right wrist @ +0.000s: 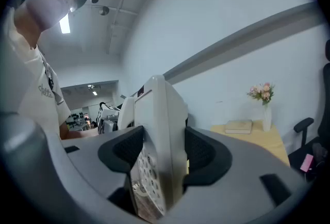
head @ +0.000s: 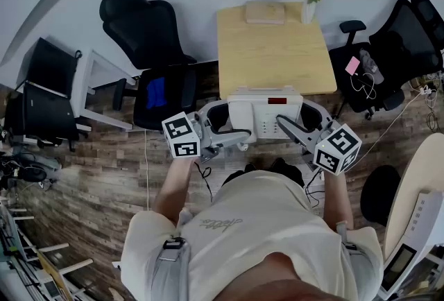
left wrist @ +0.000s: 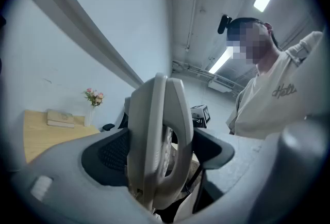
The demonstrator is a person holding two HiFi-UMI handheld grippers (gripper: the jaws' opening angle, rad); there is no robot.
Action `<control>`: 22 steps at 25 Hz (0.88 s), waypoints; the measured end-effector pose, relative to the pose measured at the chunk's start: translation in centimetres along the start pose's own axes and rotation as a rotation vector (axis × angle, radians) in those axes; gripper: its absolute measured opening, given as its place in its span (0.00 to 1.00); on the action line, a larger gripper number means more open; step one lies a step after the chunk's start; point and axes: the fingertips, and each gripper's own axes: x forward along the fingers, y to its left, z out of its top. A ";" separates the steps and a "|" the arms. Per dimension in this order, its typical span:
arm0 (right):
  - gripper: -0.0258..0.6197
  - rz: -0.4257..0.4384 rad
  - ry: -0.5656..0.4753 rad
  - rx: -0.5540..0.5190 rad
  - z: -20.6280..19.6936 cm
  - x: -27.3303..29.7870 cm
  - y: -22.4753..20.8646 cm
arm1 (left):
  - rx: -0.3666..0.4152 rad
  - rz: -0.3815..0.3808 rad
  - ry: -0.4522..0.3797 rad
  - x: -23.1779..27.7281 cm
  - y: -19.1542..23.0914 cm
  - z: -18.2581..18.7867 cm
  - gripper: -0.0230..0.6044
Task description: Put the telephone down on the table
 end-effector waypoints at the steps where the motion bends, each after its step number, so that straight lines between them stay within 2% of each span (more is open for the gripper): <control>1: 0.41 0.003 0.000 0.000 0.2 -0.2 -0.2 | -0.003 0.003 -0.003 0.3 -0.1 0.1 0.64; 6: 0.41 0.015 -0.006 -0.011 0.8 -1.2 -0.9 | -0.007 0.013 -0.017 1.5 -0.4 0.5 0.64; 9: 0.41 0.042 0.000 -0.003 1.0 -2.6 -3.5 | -0.002 0.033 -0.006 4.4 0.1 0.7 0.64; 13: 0.41 0.058 0.011 0.015 0.2 -4.5 -6.1 | -0.030 0.053 -0.005 7.5 0.4 -0.3 0.64; 18: 0.41 0.075 0.032 0.031 -0.7 -5.1 -7.7 | -0.079 0.076 -0.022 9.0 0.9 -1.6 0.64; 22: 0.41 0.088 0.041 0.041 -0.9 -4.9 -9.0 | -0.086 0.086 -0.016 9.9 1.8 -1.6 0.64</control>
